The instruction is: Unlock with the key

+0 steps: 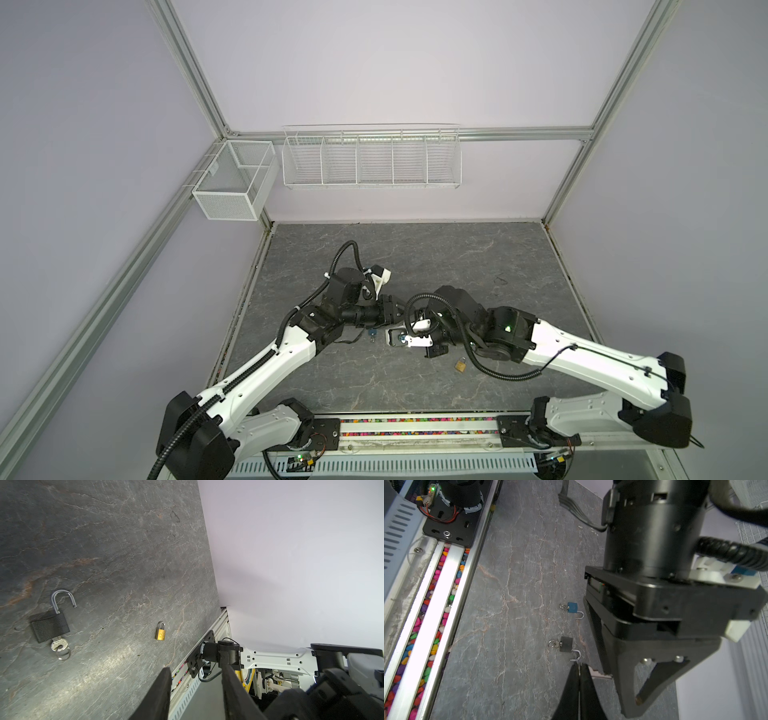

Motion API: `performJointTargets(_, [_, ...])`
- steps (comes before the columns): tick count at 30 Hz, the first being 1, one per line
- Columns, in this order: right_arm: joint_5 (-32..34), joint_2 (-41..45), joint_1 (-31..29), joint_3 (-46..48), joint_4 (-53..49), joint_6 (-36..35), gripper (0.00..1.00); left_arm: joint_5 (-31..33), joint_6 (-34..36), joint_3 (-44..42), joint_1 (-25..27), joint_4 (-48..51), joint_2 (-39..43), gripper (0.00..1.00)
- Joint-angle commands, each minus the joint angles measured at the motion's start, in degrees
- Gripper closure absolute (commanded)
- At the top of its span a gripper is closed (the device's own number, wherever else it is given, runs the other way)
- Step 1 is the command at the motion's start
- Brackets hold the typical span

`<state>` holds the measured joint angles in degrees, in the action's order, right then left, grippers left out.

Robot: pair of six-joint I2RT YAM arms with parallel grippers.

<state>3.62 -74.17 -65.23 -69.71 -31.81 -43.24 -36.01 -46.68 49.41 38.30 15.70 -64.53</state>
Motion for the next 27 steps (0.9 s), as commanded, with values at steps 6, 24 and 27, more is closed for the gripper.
performJointTargets(6, [0.78,-2.88,-0.86,-2.66,1.69,-8.2,0.94,-1.85,-1.03,0.16,-2.23,-0.25,4.48,0.71])
performJointTargets(24, [4.24,-5.44,-2.41,-3.85,4.89,-14.06,0.94,-2.55,2.29,0.27,-3.37,6.25,4.54,0.71])
performJointTargets(27, [4.22,-5.76,-2.45,-3.74,5.66,-14.35,0.94,-3.04,1.66,0.16,-3.35,5.65,3.98,0.79])
